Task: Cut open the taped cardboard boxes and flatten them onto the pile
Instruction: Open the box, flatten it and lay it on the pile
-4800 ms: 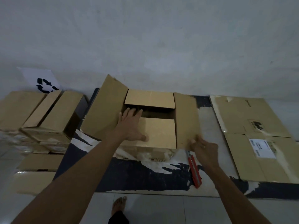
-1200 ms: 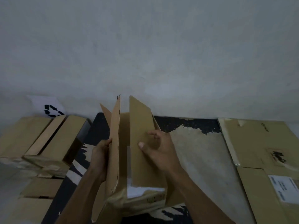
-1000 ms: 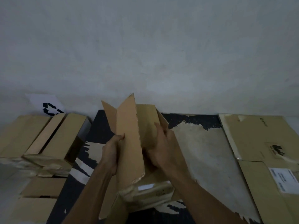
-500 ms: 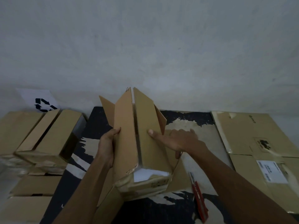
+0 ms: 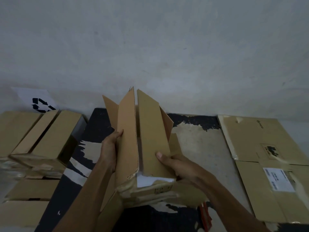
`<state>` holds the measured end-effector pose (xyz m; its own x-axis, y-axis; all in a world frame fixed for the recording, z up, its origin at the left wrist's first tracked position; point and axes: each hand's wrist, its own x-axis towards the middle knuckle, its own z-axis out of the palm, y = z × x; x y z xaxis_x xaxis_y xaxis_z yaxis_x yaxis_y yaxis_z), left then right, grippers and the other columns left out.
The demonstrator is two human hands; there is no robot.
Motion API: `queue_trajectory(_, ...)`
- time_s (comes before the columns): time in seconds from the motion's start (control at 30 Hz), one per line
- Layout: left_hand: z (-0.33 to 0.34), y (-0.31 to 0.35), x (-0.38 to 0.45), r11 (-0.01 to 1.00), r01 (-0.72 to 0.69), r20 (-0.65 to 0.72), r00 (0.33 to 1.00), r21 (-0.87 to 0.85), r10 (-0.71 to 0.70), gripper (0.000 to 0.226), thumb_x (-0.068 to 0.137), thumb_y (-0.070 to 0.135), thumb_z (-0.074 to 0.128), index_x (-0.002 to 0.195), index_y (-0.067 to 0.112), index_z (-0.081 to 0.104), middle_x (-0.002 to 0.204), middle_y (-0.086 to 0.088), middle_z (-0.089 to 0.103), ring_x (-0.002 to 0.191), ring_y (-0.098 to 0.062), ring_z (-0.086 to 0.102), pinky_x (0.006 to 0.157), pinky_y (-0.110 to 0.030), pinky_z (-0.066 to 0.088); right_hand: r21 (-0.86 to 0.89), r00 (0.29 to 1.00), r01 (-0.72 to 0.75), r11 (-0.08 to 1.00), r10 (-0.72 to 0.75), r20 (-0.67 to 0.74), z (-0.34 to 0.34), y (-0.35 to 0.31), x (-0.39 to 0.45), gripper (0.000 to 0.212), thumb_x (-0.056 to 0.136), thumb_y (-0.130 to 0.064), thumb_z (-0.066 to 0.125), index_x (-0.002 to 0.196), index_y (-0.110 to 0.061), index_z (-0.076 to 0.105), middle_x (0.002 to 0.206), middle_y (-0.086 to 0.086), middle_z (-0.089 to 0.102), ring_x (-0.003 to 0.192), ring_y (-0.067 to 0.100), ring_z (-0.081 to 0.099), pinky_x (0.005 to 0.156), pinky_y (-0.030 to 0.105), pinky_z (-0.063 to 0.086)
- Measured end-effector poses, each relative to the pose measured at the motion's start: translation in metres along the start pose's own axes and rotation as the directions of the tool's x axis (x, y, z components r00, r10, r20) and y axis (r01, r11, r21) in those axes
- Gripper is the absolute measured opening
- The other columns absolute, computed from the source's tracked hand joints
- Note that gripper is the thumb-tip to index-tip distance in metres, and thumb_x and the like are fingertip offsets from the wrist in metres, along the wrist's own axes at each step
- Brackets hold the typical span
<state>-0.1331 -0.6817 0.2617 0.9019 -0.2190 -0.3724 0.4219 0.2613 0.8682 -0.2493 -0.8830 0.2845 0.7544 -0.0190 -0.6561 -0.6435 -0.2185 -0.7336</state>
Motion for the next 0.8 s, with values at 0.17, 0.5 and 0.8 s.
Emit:
queue_trajectory(0.17, -0.002, -0.003, 0.012, 0.993, -0.029, -0.029, 0.999, 0.116, 0.032, 0.039, 0.097, 0.032, 0.056, 0.123, 0.005, 0.064, 0.103, -0.012, 0.071, 0.089, -0.027, 0.067, 0.075, -0.04, 0.054, 0.328, 0.969, 0.102, 0.939, -0.019, -0.245, 0.027, 0.012, 0.024, 0.064, 0.063, -0.055, 0.087, 0.113, -0.02, 0.067, 0.1, 0.0, 0.076, 0.092, 0.02, 0.073, 0.09, 0.042, 0.057)
queue_trajectory(0.5, 0.023, 0.004, 0.044, 0.949, -0.09, -0.166, 0.975, 0.303, 0.146, 0.036, 0.088, 0.012, 0.073, 0.12, 0.004, 0.059, 0.109, -0.009, 0.068, 0.093, -0.023, 0.067, 0.073, -0.036, 0.058, 0.125, 0.891, 0.275, 0.953, -0.204, -0.406, 0.013, 0.001, 0.042, 0.023, 0.093, -0.032, 0.066, 0.114, -0.026, 0.06, 0.108, -0.004, 0.072, 0.096, 0.012, 0.07, 0.09, 0.039, 0.058)
queue_trajectory(0.8, 0.022, 0.041, 0.036, 0.717, -0.092, 0.064, 0.996, 0.691, 0.067, 0.064, 0.098, 0.065, 0.035, 0.138, 0.018, 0.049, 0.13, -0.007, 0.058, 0.113, -0.028, 0.057, 0.097, -0.051, 0.05, 0.0, 0.869, 0.461, 0.887, -0.452, -0.199, -0.028, 0.002, 0.031, 0.092, 0.059, -0.057, 0.088, 0.136, -0.044, 0.039, 0.117, -0.007, 0.056, 0.099, 0.004, 0.062, 0.074, 0.016, 0.051)
